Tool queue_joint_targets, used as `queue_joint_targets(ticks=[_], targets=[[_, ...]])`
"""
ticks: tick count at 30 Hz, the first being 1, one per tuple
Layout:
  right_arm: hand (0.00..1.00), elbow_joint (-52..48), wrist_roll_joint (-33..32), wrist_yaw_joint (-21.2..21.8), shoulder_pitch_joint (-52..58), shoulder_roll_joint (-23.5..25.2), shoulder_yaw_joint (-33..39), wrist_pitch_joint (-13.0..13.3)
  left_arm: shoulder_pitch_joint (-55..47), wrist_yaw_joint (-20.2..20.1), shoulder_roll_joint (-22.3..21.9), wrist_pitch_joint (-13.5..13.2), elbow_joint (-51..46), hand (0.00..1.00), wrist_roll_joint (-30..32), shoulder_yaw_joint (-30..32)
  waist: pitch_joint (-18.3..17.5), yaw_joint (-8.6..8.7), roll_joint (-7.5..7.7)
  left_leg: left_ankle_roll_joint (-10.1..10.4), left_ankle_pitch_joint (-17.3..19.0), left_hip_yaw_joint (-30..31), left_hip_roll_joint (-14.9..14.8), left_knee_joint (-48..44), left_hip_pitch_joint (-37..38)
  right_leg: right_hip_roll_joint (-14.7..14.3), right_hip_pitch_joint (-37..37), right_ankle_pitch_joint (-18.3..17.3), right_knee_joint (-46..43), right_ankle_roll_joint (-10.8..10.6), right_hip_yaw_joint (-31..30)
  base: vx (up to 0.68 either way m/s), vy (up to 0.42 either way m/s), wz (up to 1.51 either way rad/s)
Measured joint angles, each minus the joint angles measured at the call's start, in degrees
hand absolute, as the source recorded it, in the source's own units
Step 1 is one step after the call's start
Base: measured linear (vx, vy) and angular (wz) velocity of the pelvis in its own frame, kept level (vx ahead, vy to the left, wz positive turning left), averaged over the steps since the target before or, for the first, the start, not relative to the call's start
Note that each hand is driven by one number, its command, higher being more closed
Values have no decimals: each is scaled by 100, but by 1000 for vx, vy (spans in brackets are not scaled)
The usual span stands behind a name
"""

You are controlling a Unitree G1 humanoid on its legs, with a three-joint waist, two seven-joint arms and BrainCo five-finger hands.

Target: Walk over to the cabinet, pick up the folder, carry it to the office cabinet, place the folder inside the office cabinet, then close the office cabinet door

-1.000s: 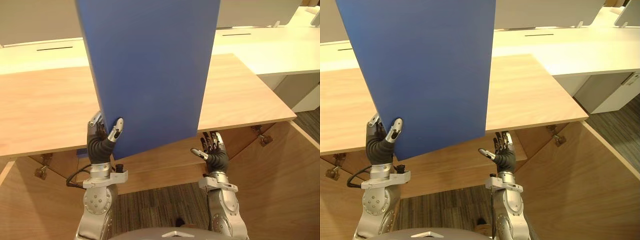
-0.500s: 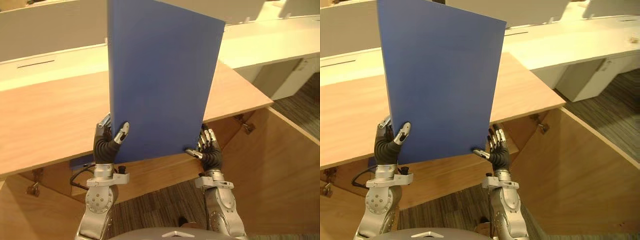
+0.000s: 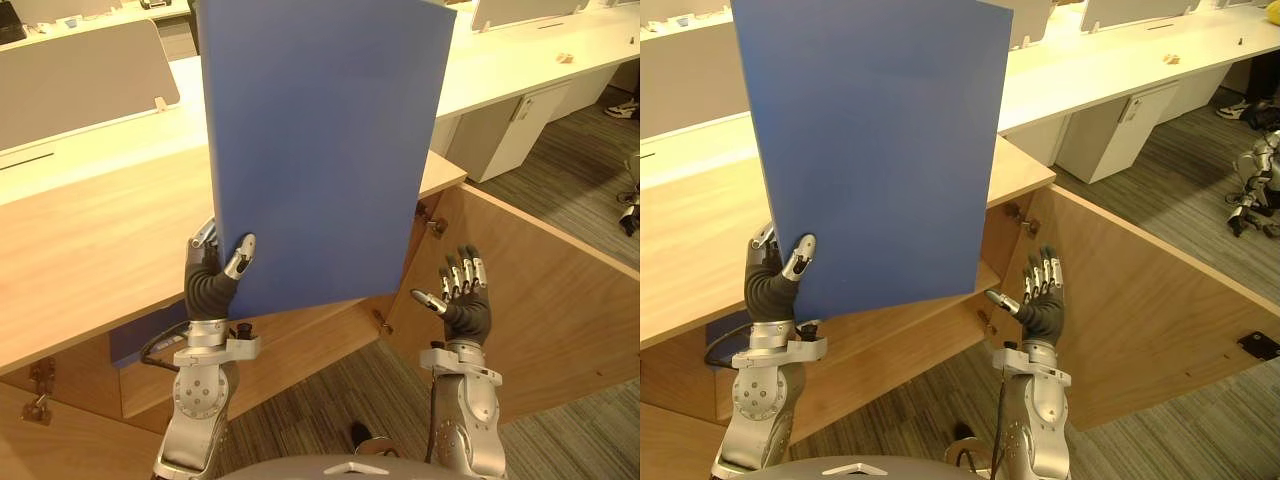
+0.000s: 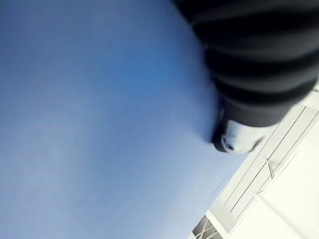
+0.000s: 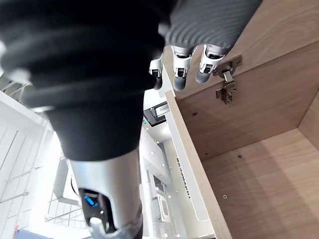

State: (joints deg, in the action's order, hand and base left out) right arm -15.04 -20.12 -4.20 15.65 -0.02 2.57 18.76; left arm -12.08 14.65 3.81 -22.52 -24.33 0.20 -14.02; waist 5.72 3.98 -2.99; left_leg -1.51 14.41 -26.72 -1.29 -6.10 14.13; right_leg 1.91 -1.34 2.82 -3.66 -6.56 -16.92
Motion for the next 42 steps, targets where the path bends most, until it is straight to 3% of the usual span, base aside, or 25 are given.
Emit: queue_joint_targets(ticks=[5, 11, 24, 30, 35, 42], targets=[[0, -435, -226, 125, -172, -71, 8, 145, 10, -38, 1, 0, -59, 100, -14, 112, 6, -67, 17, 5, -3, 21, -31, -76, -20, 7, 46, 63, 66, -5, 29, 29, -60, 3], [0, -464, -669, 494, -529, -377, 105, 252, 22, -195, 53, -21, -153, 100, -220, 315, -18, -77, 246, -8, -7, 207, 13, -92, -94, 95, 144, 127, 214, 0, 183, -6, -46, 14], [0, -419, -1899, 1170, -1104, -1168, 176, 267, 189, -387, 182, -76, -154, 100, -239, 499, -29, -204, 260, -48, -31, 505, 48, -89, -229, 214, 218, 162, 358, 7, 502, 14, -36, 12], [0, -193, -2237, 1554, -1542, -1674, -487, 185, 233, -488, 324, -95, -152, 100, -243, 478, -34, -248, 272, -63, -41, 554, 57, -94, -329, 265, 210, 259, 495, 40, 555, -11, -34, 4], [0, 109, -2345, 1662, -1953, -2070, -950, -18, 401, -548, 470, -125, -152, 100, -398, 220, -51, -340, 289, -91, -62, 659, 67, -90, -405, 280, 213, 262, 540, 41, 689, -6, -38, 12], [0, 404, -2366, 1805, -2384, -2587, -1397, -57, 400, -547, 551, -125, -139, 100, -516, 140, -118, -350, 320, -122, -130, 816, 52, -75, -499, 289, 235, 475, 689, 100, 867, -3, -27, 11]])
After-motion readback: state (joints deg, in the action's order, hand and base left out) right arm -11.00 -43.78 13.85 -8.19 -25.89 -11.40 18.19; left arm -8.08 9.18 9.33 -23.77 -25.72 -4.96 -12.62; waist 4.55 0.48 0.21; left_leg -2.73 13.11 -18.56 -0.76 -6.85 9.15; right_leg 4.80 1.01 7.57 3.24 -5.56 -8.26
